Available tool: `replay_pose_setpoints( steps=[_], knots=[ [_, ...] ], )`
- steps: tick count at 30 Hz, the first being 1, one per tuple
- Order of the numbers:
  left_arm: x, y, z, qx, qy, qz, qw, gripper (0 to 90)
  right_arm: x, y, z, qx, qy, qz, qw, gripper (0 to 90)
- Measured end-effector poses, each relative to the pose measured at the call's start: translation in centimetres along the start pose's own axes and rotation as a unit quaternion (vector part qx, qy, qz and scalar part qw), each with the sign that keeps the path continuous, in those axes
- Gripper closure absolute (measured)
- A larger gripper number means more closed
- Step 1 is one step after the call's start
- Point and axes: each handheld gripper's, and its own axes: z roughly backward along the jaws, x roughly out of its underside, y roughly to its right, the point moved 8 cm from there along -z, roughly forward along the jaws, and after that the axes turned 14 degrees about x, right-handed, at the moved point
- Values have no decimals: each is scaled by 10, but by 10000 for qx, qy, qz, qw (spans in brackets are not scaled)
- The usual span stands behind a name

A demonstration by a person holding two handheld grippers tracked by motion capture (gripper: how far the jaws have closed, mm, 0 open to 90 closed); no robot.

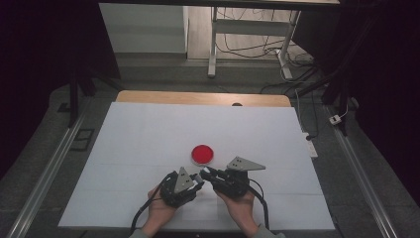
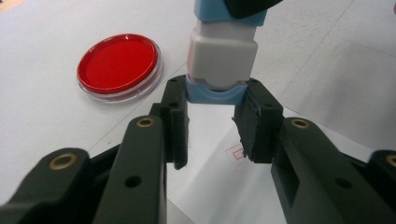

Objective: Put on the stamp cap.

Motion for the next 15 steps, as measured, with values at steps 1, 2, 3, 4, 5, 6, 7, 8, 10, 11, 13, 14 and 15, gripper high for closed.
replay_pose_setpoints(
  steps=[1,2,3,4,5,6,7,8,10,11,13,14,15],
  knots=[
    [0,0,0,-10,-16,-16,10000,652,0,-1,0,-39,-16,-23,10000,754],
    [0,0,0,-6,-8,-11,10000,652,0,-1,0,-32,-12,-6,10000,754],
    [0,-1,0,-14,-8,-19,10000,652,0,-1,0,-24,-13,10,10000,755],
    [0,-1,0,-27,-10,-35,10000,653,0,-1,0,-22,-13,14,10000,755],
    [0,0,0,-34,-12,-32,10000,653,1,-1,-1,-26,-15,12,10000,755],
    [0,0,0,-46,-9,-40,10000,653,1,-1,-1,-30,-26,9,10000,755],
    [-1,0,1,-46,14,-46,10000,653,1,-1,-1,-38,-28,20,10000,756],
    [-1,0,1,-58,12,-60,10000,653,1,-1,-1,-51,-28,25,10000,756],
    [-2,1,2,-75,16,-81,9999,653,1,-2,-1,-64,-52,23,10000,757],
    [-2,1,2,-83,13,-88,9999,652,2,-2,-1,-59,-58,27,10000,757],
    [-1,1,1,-101,-7,-101,9999,653,3,-2,-2,-66,-112,32,9999,758],
    [-1,1,1,-104,-9,-101,9999,653,3,-2,-3,-64,-117,28,9999,758],
    [-1,1,1,-108,-7,-97,9999,653,3,-2,-3,-77,-130,27,9999,758]
  ],
)
